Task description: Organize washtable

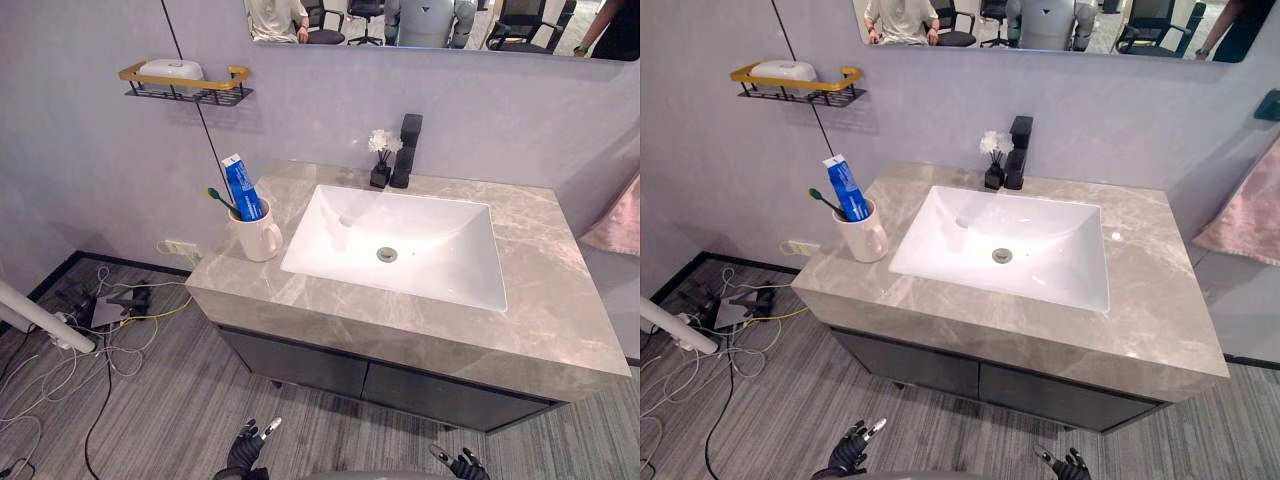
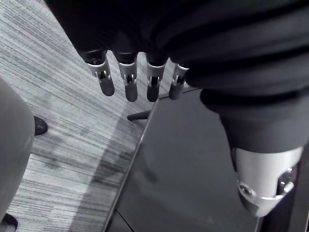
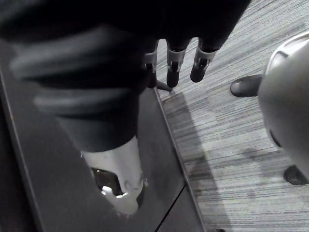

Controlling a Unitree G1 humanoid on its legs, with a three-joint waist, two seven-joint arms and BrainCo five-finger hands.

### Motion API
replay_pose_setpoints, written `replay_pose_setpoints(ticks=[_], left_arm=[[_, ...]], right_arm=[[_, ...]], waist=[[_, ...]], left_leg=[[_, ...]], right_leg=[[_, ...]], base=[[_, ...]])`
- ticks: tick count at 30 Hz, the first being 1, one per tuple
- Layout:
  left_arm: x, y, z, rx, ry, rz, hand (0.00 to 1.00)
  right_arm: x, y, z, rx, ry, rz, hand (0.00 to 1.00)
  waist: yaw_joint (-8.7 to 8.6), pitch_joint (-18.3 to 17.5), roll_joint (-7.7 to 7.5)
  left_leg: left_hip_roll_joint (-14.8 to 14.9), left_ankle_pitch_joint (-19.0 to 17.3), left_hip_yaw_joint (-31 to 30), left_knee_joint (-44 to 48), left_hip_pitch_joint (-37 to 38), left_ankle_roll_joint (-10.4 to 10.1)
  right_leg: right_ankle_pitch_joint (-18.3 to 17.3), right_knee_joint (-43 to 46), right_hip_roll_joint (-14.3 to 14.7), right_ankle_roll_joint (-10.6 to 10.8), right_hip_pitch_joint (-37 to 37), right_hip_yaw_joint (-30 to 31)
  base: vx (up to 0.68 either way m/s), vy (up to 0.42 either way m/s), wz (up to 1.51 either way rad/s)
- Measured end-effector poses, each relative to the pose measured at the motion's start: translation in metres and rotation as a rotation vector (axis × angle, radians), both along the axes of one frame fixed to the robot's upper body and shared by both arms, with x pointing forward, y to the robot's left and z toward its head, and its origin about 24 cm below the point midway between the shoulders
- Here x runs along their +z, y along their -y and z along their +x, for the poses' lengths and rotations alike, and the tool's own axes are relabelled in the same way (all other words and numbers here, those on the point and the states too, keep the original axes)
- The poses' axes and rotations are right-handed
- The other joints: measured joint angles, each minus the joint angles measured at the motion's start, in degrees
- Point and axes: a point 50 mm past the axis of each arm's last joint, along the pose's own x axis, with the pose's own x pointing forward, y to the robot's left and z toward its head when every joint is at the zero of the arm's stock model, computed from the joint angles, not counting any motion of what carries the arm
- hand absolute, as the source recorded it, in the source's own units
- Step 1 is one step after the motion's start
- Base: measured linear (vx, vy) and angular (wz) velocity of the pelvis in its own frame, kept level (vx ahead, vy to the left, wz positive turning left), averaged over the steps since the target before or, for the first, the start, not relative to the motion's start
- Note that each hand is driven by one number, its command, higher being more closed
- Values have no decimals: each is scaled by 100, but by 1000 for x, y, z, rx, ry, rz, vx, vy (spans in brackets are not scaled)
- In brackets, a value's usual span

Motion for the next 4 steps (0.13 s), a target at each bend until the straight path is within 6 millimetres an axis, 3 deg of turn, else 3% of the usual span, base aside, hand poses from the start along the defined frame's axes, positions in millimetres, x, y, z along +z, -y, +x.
replay_pose_setpoints(ticks=[4], left_arm=[[0,-1,2,-6,5,5,0]], right_arm=[[-3,-3,-3,10,-24,5,0]], waist=[[-7,84,-9]], left_leg=[[-32,0,-98,2,43,1]], right_leg=[[10,-67,-6,11,104,-79]], base=[[28,7,10]])
